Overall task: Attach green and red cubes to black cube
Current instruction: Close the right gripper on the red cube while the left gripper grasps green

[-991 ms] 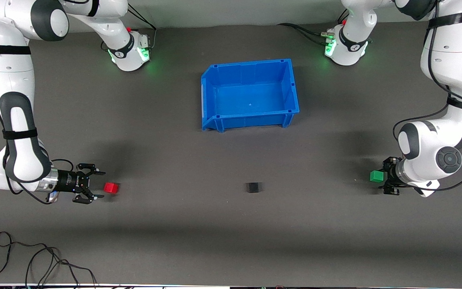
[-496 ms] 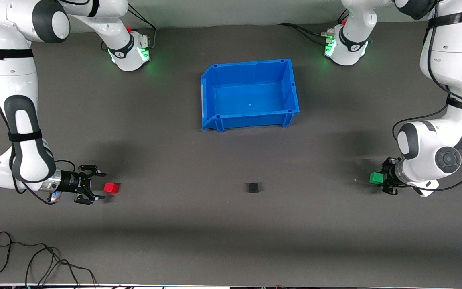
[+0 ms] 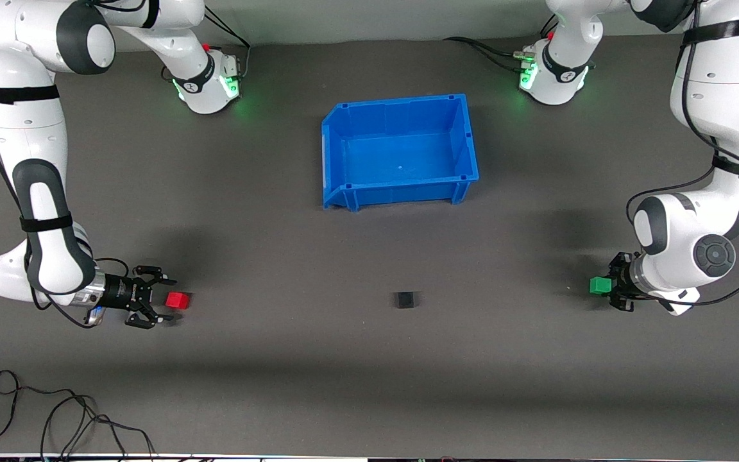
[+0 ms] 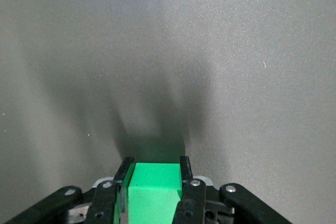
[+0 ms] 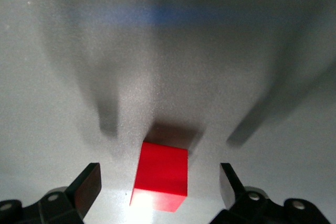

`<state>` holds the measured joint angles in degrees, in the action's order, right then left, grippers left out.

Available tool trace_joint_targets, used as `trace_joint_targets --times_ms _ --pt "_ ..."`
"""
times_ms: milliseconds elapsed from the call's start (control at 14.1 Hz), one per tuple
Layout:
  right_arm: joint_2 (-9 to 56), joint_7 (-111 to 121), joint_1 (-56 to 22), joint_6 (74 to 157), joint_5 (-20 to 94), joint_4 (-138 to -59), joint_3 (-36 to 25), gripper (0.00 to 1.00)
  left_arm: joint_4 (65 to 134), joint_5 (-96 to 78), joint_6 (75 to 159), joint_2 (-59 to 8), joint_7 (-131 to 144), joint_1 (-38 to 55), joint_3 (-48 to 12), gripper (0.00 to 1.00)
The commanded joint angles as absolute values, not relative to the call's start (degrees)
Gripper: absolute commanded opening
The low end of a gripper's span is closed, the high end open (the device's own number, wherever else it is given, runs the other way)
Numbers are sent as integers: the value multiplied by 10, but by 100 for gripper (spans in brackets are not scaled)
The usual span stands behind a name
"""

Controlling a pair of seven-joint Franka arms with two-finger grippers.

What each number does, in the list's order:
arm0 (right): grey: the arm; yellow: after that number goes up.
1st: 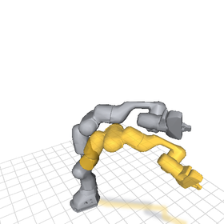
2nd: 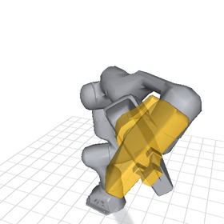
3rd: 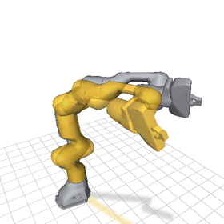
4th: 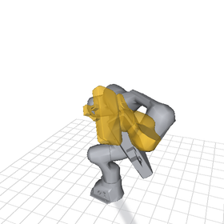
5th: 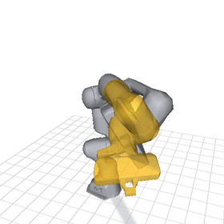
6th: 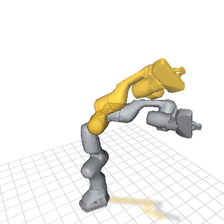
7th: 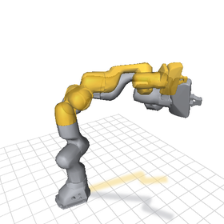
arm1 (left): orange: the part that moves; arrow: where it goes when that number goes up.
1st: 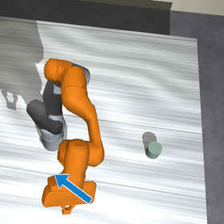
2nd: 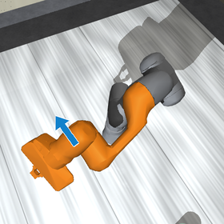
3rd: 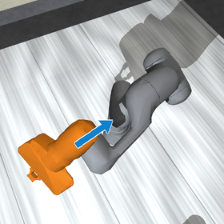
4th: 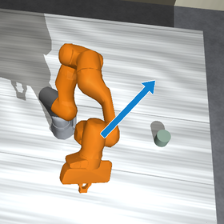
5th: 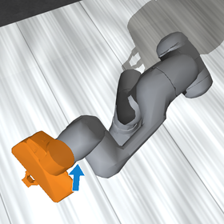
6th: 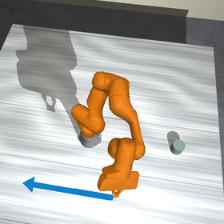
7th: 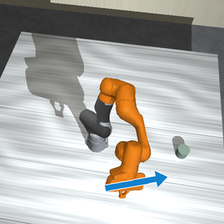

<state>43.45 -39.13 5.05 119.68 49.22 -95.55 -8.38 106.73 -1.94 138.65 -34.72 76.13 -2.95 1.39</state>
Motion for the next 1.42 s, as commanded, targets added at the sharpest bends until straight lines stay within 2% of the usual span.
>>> trace_joint_targets --times_ms 0,71,142,354,496,566,708,1345 --pt "432 -374 43 1212 510 -959 -84 100 1078 -22 1383 -330 765 -24 18 0" --pt "433 -374 43 1216 509 -960 -84 99 1066 -22 1382 -326 771 -24 18 0" --pt "433 -374 42 1217 509 -960 -83 93 1057 -22 1365 -320 771 -25 18 0" --pt "433 -359 40 1216 509 -960 -82 51 1021 -23 1296 -316 795 -25 18 0" --pt "432 -358 38 1217 509 -959 -82 34 1005 -23 1292 -317 833 -21 15 0" --pt "432 -358 35 1216 509 -959 -82 30 994 -23 1292 -321 857 -18 14 0" --pt "431 -359 33 1216 509 -959 -82 26 975 -23 1292 -327 900 6 14 0" --pt "396 -453 -16 1211 509 -953 -82 24 951 -24 1302 -354 968 98 13 0"
